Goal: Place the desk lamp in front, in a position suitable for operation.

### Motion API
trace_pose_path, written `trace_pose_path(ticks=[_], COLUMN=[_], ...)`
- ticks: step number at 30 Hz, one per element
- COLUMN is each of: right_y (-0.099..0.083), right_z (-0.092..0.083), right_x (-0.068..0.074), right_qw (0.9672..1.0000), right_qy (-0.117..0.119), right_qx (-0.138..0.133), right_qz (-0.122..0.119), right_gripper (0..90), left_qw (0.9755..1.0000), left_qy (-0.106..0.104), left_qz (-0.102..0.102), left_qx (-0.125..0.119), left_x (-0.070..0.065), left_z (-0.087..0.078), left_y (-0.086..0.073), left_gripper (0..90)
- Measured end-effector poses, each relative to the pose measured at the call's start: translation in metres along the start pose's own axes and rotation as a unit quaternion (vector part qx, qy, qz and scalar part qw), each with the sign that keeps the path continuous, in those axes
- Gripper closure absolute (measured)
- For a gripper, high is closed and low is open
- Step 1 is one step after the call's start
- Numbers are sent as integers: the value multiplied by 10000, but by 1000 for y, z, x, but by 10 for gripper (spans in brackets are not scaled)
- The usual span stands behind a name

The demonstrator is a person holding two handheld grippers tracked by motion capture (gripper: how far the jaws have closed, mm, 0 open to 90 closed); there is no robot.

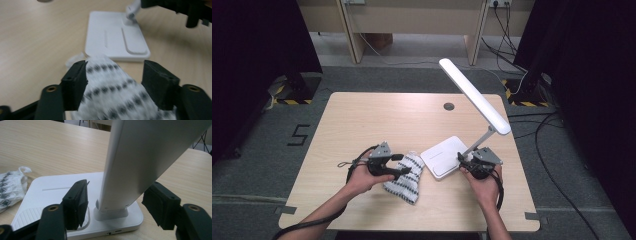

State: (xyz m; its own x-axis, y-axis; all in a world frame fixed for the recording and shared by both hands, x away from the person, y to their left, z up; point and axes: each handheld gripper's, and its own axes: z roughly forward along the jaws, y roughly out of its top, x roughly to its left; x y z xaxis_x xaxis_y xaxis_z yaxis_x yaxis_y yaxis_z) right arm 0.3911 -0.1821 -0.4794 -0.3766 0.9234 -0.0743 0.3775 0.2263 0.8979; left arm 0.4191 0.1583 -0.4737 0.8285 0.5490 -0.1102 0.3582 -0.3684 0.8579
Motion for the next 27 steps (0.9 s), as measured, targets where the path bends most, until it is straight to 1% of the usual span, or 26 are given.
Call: trace_pose_path(ticks=[1,2,3,4,5,6,7,9,11,12,13,14,17,19,21,23,24,27], right_y=[0,1,1,2,2,2,1,1,1,1,1,1,1,1,1,1,1,1], right_z=[0,0,0,0,0,0,0,0,0,-1,0,0,0,0,0,0,0,0], right_x=[0,1,0,0,-1,-1,-2,-2,-2,-2,-2,-3,-4,-4,-5,-5,-5,-5], right_qw=[10000,10000,10000,10000,10000,10000,10000,9999,9999,9999,10000,10000,10000,10000,10000,10000,10000,10000], right_qy=[-15,-18,-45,-62,-75,-87,-92,-99,-89,-99,-83,-64,-38,0,13,14,17,21], right_qx=[8,7,12,24,25,23,19,37,47,51,47,40,43,37,53,42,55,48], right_qz=[7,79,19,9,3,-7,-14,-43,-35,-49,-29,-1,36,83,76,68,68,70], right_gripper=[423,436,451,463,473,482,490,498,500,501,503,504,509,511,511,511,512,512], left_qw=[10000,9998,9996,9993,9992,9992,9988,9976,9961,9961,9946,9942,9924,9903,9891,9890,9894,9894], left_qy=[87,137,223,271,264,220,237,385,510,510,633,672,709,825,810,778,753,724], left_qz=[-30,-56,-66,-40,-36,-150,-193,-109,-229,-229,-263,-323,-415,-375,-456,-433,-414,-284], left_qx=[31,92,167,236,312,314,383,567,688,688,779,780,912,1057,1138,1181,1171,1229], left_x=[4,8,11,13,15,16,17,18,20,20,21,22,22,25,27,28,27,24], left_z=[5,11,16,22,28,35,41,54,66,66,76,81,90,95,99,102,103,105], left_y=[4,7,11,14,16,18,20,23,24,24,25,25,26,26,25,25,25,27], left_gripper=[423,461,492,516,539,568,592,652,703,735,754,765,771,774,797,819,830,855])
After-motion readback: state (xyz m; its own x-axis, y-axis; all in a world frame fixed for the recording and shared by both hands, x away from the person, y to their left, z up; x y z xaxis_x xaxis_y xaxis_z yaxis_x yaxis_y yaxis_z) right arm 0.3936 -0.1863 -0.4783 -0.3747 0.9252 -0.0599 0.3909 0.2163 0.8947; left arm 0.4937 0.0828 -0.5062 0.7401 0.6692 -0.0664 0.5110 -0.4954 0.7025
